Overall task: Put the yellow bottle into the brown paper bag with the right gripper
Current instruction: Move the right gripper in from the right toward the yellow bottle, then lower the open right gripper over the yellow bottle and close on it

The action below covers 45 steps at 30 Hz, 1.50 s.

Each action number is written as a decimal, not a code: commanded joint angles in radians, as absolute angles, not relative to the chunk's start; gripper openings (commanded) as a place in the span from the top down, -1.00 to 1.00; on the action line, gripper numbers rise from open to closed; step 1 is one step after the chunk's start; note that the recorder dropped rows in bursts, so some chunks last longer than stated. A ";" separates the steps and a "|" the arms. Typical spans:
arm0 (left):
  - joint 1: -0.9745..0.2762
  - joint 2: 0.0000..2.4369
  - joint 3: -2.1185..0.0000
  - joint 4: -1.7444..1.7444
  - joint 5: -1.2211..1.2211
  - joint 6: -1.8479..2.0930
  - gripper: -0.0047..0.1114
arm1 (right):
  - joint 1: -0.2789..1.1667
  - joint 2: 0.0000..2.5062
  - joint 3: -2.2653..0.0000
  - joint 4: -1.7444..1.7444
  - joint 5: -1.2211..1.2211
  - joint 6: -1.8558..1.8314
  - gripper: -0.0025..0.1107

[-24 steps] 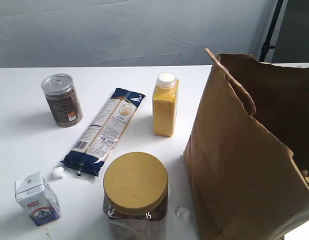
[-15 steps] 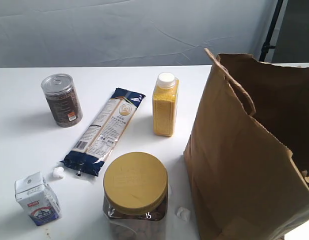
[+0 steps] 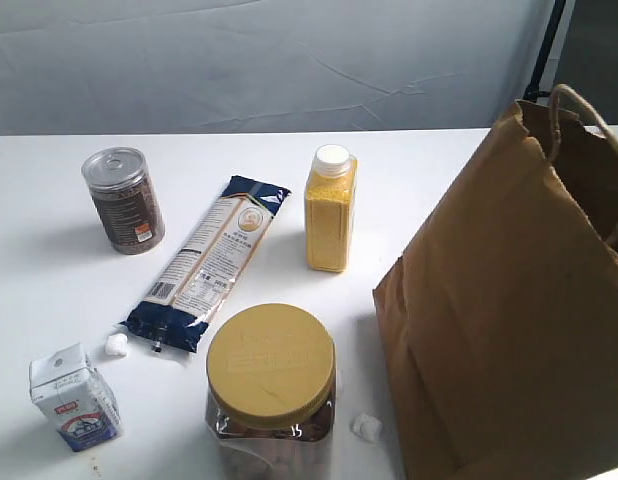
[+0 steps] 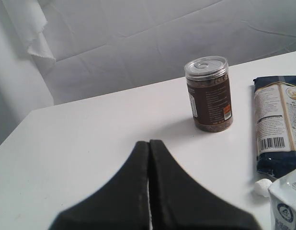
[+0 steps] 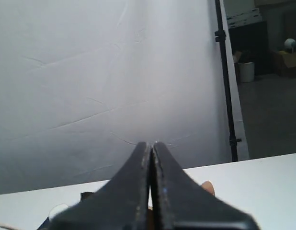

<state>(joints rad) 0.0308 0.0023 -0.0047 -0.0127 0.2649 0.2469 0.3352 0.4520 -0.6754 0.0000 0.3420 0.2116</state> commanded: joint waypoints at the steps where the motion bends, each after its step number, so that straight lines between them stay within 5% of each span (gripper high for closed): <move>1: 0.031 0.000 0.000 -0.013 0.259 0.240 0.92 | 0.414 0.630 -0.827 -0.063 0.413 0.216 0.96; 11: 0.031 0.000 0.000 -0.013 0.259 0.240 0.92 | 0.727 1.169 -1.284 -0.167 0.723 0.216 0.96; 17: 0.031 0.000 0.000 -0.013 0.259 0.240 0.92 | 0.745 1.465 -1.590 -0.094 0.879 0.216 0.95; 27: 0.031 0.000 0.000 -0.013 0.259 0.240 0.92 | 0.745 1.902 -2.072 -0.038 1.221 0.248 0.03; 31: 0.031 0.000 0.000 -0.013 0.259 0.240 0.92 | 0.745 2.007 -2.122 0.009 1.221 0.287 -0.16; 45: 0.031 0.000 0.000 -0.013 0.259 0.240 0.92 | 0.749 2.229 -2.124 0.113 1.221 0.421 -0.16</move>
